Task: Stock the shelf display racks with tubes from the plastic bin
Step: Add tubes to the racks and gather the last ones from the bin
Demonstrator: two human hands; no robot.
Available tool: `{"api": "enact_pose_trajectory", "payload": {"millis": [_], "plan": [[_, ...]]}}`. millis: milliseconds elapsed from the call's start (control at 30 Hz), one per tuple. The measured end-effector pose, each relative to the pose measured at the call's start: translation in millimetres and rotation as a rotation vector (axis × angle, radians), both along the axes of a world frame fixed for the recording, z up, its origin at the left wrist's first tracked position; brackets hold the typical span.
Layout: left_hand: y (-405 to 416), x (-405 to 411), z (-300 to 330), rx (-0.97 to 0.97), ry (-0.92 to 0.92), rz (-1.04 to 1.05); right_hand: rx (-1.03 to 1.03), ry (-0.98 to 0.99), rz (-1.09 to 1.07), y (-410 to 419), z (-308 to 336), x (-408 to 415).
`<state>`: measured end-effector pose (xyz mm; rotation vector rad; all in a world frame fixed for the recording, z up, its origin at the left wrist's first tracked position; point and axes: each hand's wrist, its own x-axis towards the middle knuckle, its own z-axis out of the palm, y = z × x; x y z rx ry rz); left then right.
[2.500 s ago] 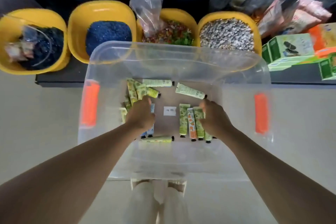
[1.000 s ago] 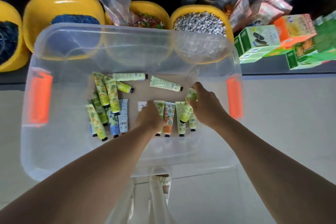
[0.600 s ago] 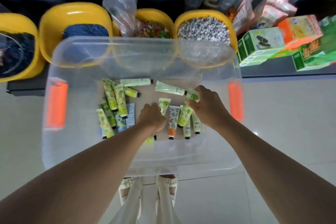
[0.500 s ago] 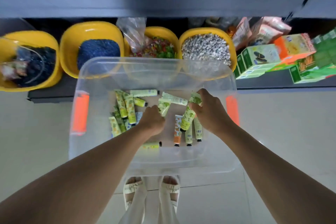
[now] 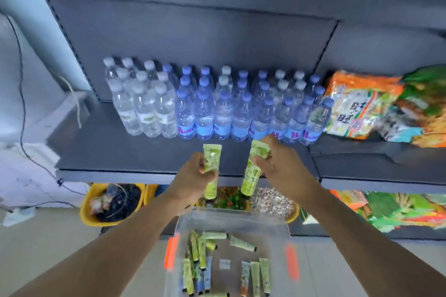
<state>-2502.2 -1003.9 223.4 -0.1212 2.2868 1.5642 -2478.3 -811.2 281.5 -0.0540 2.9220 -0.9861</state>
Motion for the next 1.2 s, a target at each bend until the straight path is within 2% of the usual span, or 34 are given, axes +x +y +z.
{"api": "enact_pose_trajectory", "payload": {"millis": [200, 367, 500, 800, 1200], "plan": [[-34, -9, 146, 0.016, 0.254, -0.076, -0.073, 0.219, -0.044, -22, 136, -2], [-54, -17, 240, 0.005, 0.476, -0.069, 0.01, 0.383, -0.001, -41, 226, -6], [-62, -22, 296, 0.026, 0.58, -0.068, 0.065, 0.514, 0.014, -49, 275, -18], [-80, -54, 350, -0.026, 0.705, -0.003, 0.092, 0.635, -0.018, -49, 332, -80], [-82, -134, 381, -0.127, 0.769, -0.044, 0.129, 0.574, -0.111, -71, 344, -181]]}}
